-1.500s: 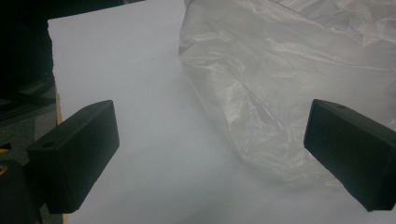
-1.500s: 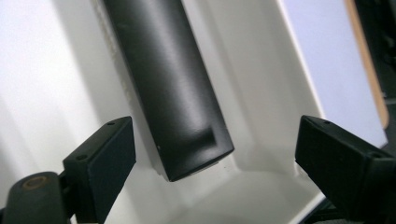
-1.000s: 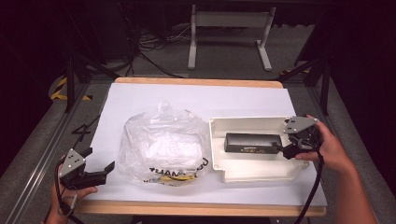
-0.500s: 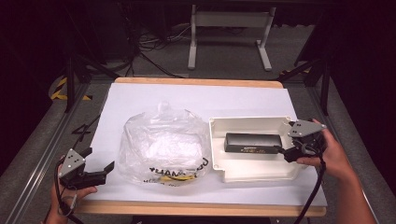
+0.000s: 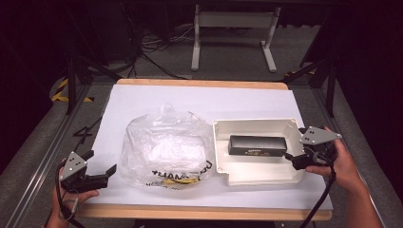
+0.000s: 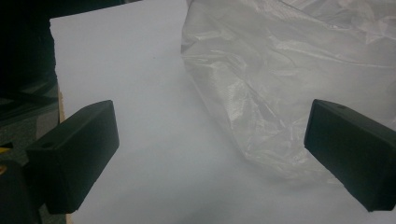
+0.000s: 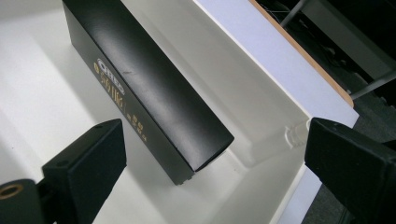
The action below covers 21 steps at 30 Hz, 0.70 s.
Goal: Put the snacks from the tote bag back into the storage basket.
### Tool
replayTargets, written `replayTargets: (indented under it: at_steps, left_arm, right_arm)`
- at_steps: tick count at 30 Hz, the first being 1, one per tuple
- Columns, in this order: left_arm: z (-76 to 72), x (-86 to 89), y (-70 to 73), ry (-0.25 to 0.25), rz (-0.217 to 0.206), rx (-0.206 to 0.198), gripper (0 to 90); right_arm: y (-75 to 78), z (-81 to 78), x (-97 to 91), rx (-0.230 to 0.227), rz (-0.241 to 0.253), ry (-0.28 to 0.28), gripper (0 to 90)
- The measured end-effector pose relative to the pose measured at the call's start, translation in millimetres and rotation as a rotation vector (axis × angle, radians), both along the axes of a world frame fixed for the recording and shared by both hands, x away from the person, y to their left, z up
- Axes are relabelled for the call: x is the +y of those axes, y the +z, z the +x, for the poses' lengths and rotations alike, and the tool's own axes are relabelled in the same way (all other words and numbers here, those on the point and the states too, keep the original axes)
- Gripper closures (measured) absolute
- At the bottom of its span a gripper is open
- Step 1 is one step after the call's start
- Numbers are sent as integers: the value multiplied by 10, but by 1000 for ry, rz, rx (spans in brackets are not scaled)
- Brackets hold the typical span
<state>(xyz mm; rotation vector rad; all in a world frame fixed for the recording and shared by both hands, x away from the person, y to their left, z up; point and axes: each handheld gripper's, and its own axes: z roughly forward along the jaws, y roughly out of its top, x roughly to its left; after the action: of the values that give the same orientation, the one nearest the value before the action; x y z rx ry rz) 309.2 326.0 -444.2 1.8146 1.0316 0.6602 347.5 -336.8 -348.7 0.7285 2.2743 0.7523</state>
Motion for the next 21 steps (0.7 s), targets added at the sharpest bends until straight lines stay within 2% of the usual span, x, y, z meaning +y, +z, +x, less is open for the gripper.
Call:
replayTargets:
  at_steps: [12, 17, 21]
  left_arm:
    - [0, 3, 3, 0, -4, 0, 40]
    - [-5, 8, 10, -1, -3, -6, 40]
    - [-4, 13, 12, 1, -8, -8, 40]
  right_arm:
    - [-129, -170, -123, -6, 50, -36, 56]
    - [-199, -249, -187, -13, 72, -69, 60]
    - [-239, -312, -263, -31, 115, -95, 57]
